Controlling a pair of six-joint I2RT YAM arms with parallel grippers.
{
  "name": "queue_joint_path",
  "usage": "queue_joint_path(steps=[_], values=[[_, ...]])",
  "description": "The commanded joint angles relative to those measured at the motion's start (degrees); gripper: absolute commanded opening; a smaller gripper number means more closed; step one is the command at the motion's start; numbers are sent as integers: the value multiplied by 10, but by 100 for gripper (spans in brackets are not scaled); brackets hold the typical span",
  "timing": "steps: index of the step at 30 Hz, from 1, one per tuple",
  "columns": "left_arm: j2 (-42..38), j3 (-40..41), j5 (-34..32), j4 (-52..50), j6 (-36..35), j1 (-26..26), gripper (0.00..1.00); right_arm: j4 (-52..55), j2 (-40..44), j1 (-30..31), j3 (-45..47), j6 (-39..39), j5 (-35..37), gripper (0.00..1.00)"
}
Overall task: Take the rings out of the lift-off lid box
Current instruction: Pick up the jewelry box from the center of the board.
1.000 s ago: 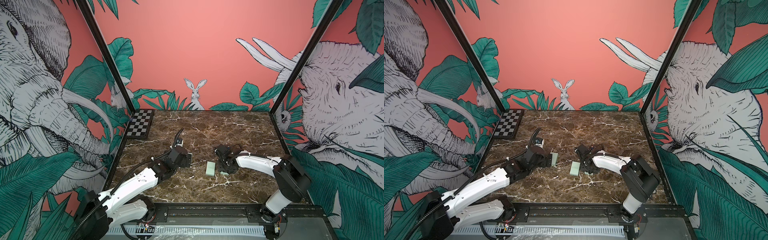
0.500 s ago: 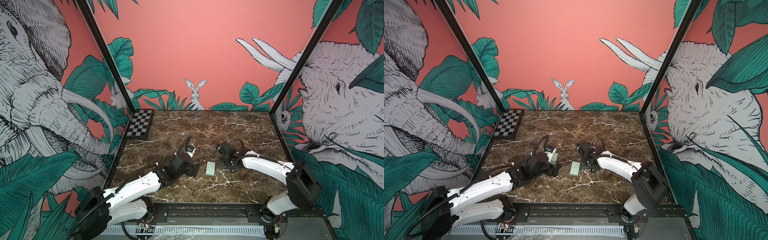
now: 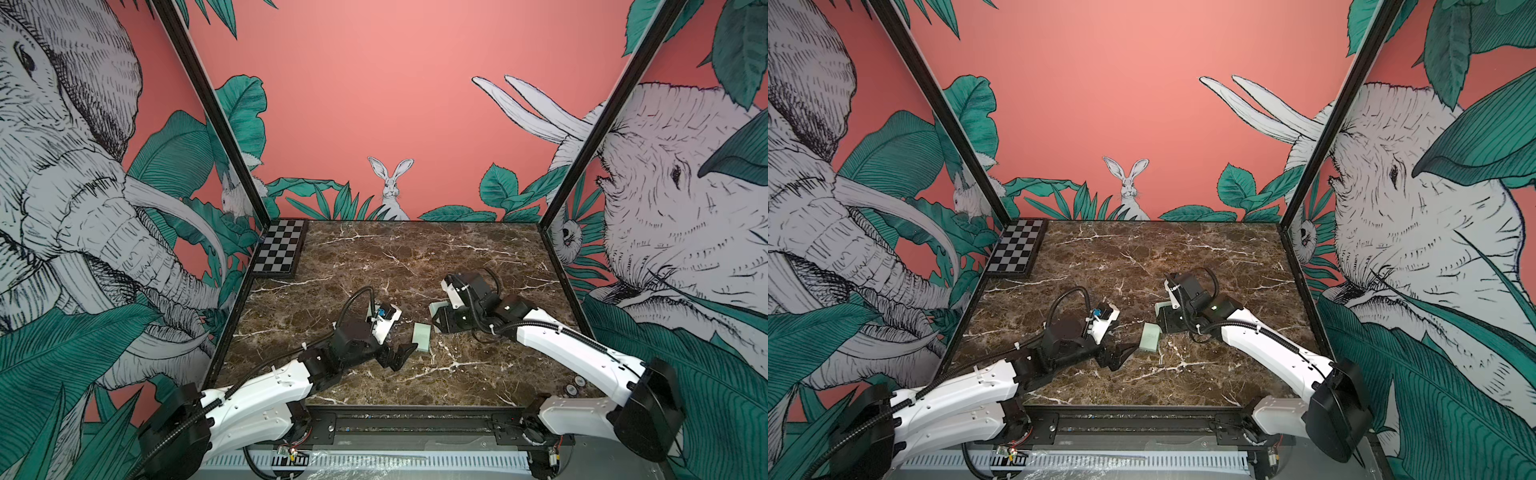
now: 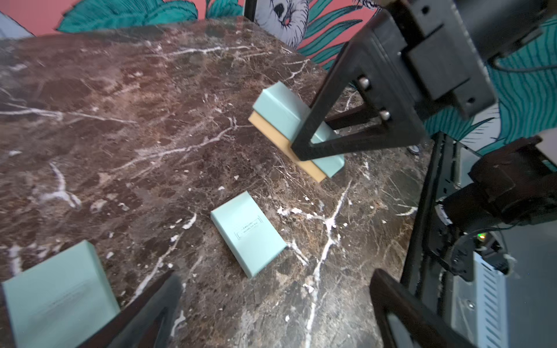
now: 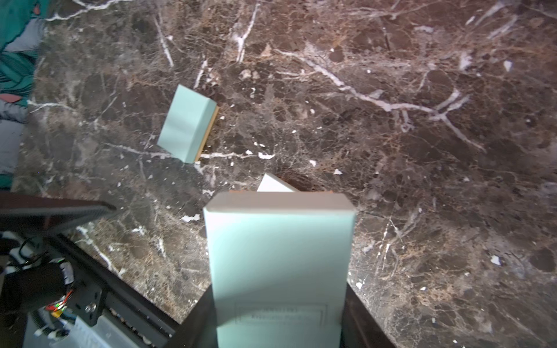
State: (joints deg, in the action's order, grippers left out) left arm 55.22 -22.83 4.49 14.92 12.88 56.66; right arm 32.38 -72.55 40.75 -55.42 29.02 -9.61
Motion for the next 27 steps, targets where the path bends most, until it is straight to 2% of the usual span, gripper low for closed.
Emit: queue_joint_path(steps=[1, 3, 5, 9, 15, 20, 27], values=[[-9, 7, -84, 16, -98, 46, 100, 27, 3, -6, -21, -51, -52, 36], [7, 10, -108, 33, -145, 71, 99, 43, 2, -6, -30, -64, -56, 35], [16, 16, -177, 60, -201, 110, 99, 48, 8, -6, -33, -69, -62, 33], [23, 5, -213, 76, -259, 116, 99, 53, 23, -6, -34, -75, -76, 32], [77, -36, -187, 79, -294, 115, 100, 43, 30, -6, -27, -83, -102, 31], [115, -25, -182, 161, -297, 116, 99, 32, 32, -6, -23, -83, -119, 30], [128, -30, -183, 195, -302, 116, 99, 18, 36, -6, -18, -83, -139, 29]])
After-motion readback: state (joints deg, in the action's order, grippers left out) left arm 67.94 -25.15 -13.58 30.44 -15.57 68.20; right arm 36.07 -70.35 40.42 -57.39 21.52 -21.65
